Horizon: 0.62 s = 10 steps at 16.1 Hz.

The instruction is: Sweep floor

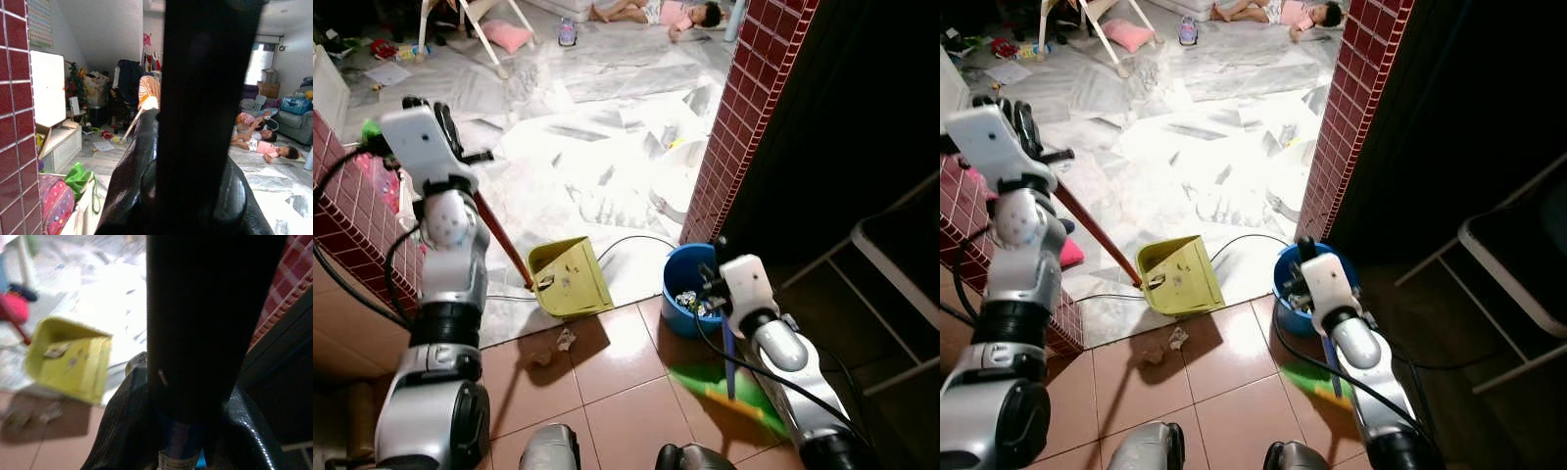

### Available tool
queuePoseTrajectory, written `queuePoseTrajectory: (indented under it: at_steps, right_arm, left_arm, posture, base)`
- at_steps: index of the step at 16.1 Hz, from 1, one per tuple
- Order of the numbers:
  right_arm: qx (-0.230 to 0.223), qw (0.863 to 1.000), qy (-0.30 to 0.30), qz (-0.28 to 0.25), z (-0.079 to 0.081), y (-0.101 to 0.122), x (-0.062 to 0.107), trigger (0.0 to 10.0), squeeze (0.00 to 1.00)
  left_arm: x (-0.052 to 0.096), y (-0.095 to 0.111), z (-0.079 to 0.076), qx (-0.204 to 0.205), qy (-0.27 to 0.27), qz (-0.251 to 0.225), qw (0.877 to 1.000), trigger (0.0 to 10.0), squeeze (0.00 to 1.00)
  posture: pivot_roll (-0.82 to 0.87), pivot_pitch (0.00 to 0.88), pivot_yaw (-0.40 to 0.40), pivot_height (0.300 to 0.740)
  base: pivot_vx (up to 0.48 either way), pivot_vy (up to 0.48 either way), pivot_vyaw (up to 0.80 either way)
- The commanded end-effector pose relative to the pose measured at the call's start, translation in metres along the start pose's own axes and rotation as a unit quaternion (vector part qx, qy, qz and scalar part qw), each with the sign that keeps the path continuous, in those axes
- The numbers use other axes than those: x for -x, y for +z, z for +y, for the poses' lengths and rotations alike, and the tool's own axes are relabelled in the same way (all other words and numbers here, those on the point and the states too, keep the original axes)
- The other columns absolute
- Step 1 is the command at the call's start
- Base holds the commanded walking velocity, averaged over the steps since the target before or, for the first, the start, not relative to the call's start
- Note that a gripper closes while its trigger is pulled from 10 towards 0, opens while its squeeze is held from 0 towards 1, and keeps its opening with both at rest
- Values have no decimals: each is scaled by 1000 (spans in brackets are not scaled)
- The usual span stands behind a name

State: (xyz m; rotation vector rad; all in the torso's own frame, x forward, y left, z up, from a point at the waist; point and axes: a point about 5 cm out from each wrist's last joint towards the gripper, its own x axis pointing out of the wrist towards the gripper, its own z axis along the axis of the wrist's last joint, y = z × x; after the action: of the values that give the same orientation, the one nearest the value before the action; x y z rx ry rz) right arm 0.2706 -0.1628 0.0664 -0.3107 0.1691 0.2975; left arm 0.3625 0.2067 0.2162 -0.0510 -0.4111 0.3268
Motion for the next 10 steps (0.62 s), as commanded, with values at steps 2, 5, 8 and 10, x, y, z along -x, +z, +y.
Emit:
queuePoseTrajectory:
  at_steps: [2,5,8,10]
  right_arm:
    - [0,999,17,43,-2,-13,13,10000,0]
    - [3,997,21,70,-5,-28,38,10000,0]
    - [1,997,19,79,-1,-29,41,10000,0]
    - [-2,997,-2,72,-4,-24,42,10000,0]
  left_arm:
    - [-17,42,-7,34,0,-71,997,10000,0]
    - [-29,67,-27,57,-22,-98,993,10000,0]
    - [-37,84,-35,65,-27,-120,990,10000,0]
    - [-38,90,-45,86,-41,-123,988,10000,0]
  posture:
    - [-46,0,24,740]
    - [-79,0,54,740]
    - [-96,0,74,740]
    - [-108,0,89,740]
  base:
    - [0,0,0]
    - [0,0,0]
    - [0,0,0]
    - [0,0,0]
